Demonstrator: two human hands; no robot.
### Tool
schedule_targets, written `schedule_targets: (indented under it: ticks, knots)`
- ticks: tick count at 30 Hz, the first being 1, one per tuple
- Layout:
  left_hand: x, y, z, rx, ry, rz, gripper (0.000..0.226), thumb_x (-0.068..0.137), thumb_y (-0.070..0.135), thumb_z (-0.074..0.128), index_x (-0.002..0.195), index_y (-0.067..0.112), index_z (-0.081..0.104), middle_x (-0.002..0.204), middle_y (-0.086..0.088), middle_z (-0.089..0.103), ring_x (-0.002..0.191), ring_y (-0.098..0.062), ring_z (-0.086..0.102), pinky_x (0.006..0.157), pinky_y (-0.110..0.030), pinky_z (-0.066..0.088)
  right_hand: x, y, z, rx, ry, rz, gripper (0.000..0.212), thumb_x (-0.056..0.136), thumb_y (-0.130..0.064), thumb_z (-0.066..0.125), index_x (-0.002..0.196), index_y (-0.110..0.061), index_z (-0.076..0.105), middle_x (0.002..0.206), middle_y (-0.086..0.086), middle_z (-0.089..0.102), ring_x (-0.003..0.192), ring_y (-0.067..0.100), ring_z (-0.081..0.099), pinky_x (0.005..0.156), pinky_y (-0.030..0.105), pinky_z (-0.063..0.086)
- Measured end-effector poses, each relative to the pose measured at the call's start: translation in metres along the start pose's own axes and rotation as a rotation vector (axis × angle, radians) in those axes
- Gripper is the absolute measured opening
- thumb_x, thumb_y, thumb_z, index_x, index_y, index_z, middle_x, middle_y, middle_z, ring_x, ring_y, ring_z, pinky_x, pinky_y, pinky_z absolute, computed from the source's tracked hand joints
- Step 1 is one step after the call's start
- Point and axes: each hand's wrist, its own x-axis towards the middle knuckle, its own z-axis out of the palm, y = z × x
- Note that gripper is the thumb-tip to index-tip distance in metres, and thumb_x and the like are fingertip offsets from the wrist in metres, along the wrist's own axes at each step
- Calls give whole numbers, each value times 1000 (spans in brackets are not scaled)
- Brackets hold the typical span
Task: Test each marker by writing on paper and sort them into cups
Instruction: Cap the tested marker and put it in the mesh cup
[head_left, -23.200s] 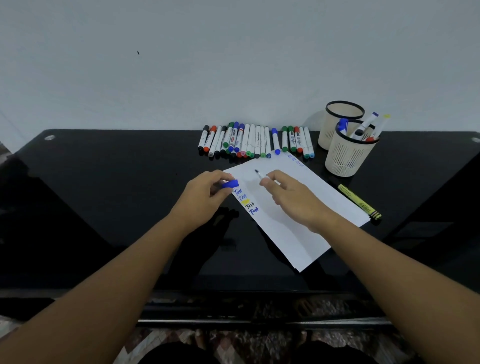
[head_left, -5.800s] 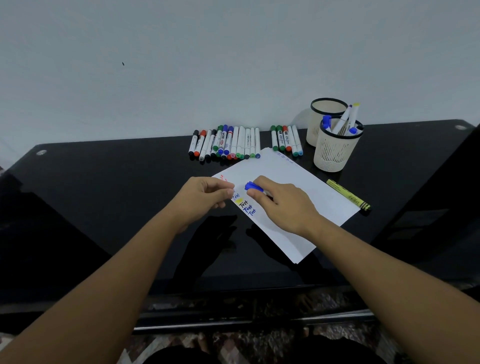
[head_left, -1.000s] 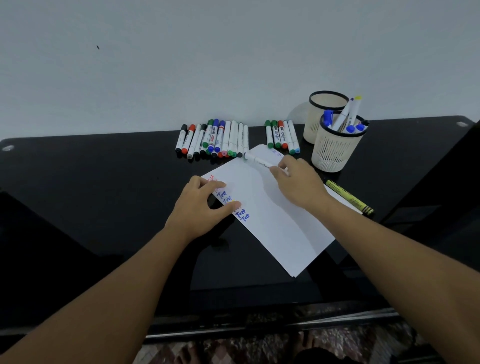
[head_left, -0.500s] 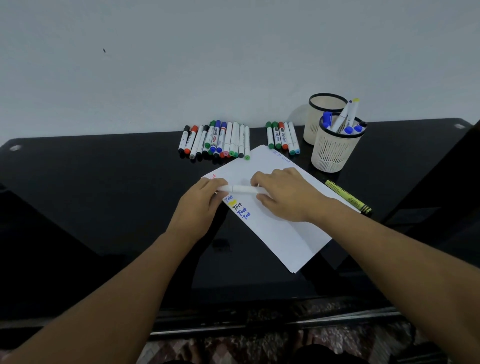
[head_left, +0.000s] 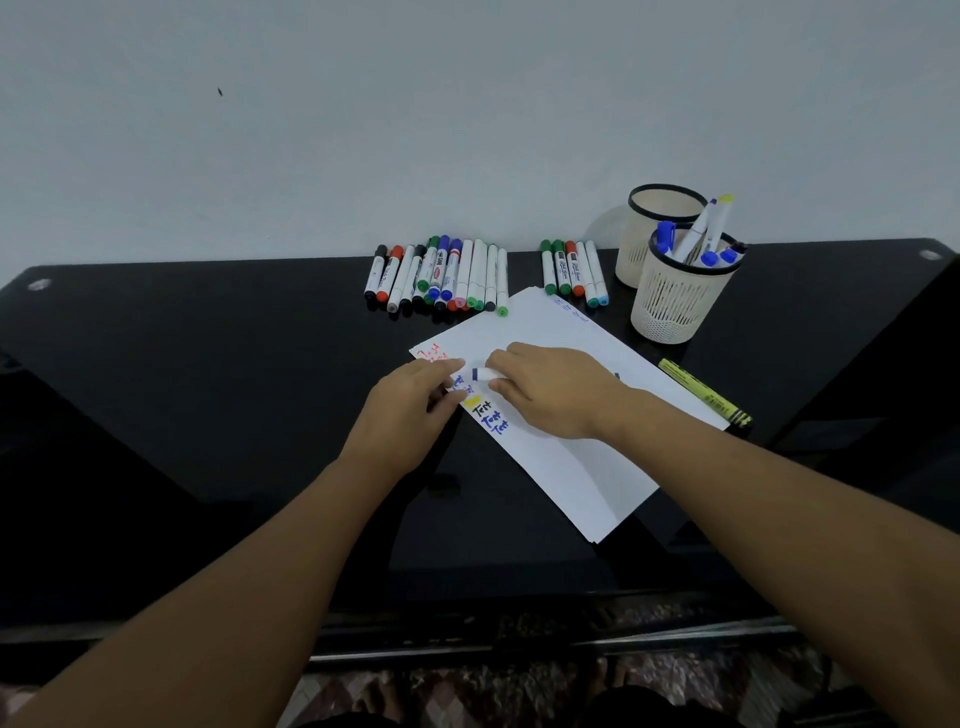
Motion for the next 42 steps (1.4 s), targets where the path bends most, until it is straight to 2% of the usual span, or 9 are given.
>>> schedule_targets:
  ticks: [10, 17, 24, 29, 31, 34, 36, 39, 42]
  knots:
    - [0, 0, 1, 31, 19, 18, 32, 93, 23, 73, 123, 12, 73, 97, 2, 70, 82, -11, 61, 78, -40, 57, 5, -3, -1, -133, 17, 18, 38, 109, -56, 26, 121, -30, 50, 86, -1, 61, 82, 24, 59, 59, 35, 39]
    - [-3, 7, -1, 53, 14, 87, 48, 94, 36, 71, 139, 20, 62, 92, 3, 65, 79, -13, 57, 71, -33, 54, 2, 0, 1, -126, 36, -2, 37, 107, -58, 33, 120, -28, 51, 93, 0, 67, 84, 23, 61, 62, 35, 44]
    - [-3, 5, -2, 110, 12, 106, 26, 100, 19, 63, 124, 11, 70, 109, -4, 71, 99, -21, 64, 82, -38, 54, 2, -4, -3, -89, 40, 0, 37, 107, -56, 38, 125, -26, 49, 98, 0, 66, 84, 21, 60, 65, 36, 47]
    - [-1, 2, -1, 91, 27, -53, 21, 101, 25, 60, 119, 15, 65, 108, 3, 62, 95, -14, 58, 82, -29, 48, -13, 7, -12, 302, 142, 70, 31, 105, -13, 39, 130, -30, 29, 103, 7, 60, 79, 26, 61, 71, 44, 51]
    - [0, 2, -1, 74, 37, -103, 16, 100, 25, 62, 113, 17, 64, 103, 5, 60, 90, -14, 57, 80, -33, 51, -18, 9, -17, 452, 199, 127, 32, 104, -6, 35, 122, -32, 40, 113, 5, 60, 89, 23, 65, 78, 43, 56]
    - [-1, 4, -3, 71, 34, -162, 8, 98, 23, 63, 104, 20, 60, 92, 6, 59, 80, -11, 55, 73, -35, 52, -24, 2, -17, 953, 282, 298, 34, 104, -5, 36, 108, -21, 67, 115, 2, 65, 92, 18, 73, 88, 38, 61]
    - [-2, 3, -5, 71, 57, -192, 15, 98, 23, 63, 112, 21, 60, 96, 5, 60, 83, -11, 54, 73, -32, 50, -27, -2, -12, 1193, 264, 345, 39, 101, 3, 39, 110, -19, 71, 119, 5, 66, 97, 18, 75, 95, 36, 60]
    - [-9, 0, -9, 146, 66, -219, 34, 98, 22, 62, 132, 21, 60, 103, -1, 57, 94, -18, 51, 75, -30, 45, -36, -4, -1, 1253, 203, 309, 46, 98, 13, 48, 115, -25, 67, 123, 5, 65, 104, 14, 74, 98, 34, 57]
    - [-24, -7, -12, 234, 41, -226, 37, 97, 21, 63, 134, 22, 64, 99, -1, 51, 93, -19, 47, 75, -34, 48, -44, -4, 9, 1233, 169, 291, 42, 97, 11, 57, 116, -26, 63, 116, 6, 65, 103, 14, 73, 94, 33, 57]
